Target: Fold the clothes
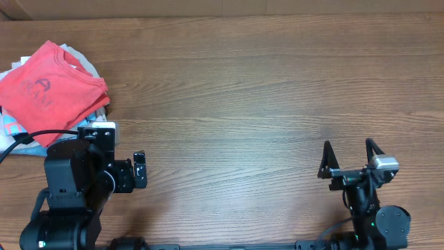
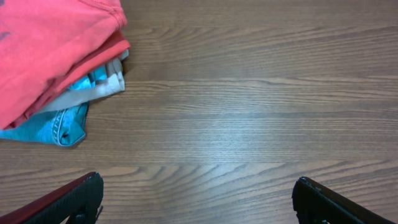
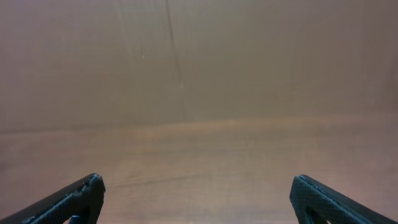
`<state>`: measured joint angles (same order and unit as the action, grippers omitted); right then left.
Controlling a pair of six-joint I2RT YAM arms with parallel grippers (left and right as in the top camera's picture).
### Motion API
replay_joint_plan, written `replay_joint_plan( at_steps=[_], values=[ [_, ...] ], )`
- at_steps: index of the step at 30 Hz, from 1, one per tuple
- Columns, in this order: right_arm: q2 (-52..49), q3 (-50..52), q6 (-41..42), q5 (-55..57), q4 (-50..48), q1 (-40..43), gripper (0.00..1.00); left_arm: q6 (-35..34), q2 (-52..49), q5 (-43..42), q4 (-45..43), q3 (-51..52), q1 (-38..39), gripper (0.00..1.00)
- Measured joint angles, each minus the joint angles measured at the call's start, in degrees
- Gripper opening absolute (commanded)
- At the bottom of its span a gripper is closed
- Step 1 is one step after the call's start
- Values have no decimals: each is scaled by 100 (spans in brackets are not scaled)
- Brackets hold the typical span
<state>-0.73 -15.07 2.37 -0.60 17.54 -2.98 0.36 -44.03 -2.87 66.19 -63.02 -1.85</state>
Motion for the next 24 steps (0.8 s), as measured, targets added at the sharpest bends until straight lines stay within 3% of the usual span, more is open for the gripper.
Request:
replay_joint_plan(
  at_steps=[8, 13, 24],
  values=[
    [7, 1287, -533, 7, -1982, 0, 100, 0, 0, 11, 2, 0, 0, 100],
    [4, 1401, -629, 4, -1276, -13, 100, 0, 0, 13, 0, 0, 0, 100],
    [4, 1401, -688, 2, -1241, -17, 100, 0, 0, 15, 2, 0, 0, 100]
  ],
)
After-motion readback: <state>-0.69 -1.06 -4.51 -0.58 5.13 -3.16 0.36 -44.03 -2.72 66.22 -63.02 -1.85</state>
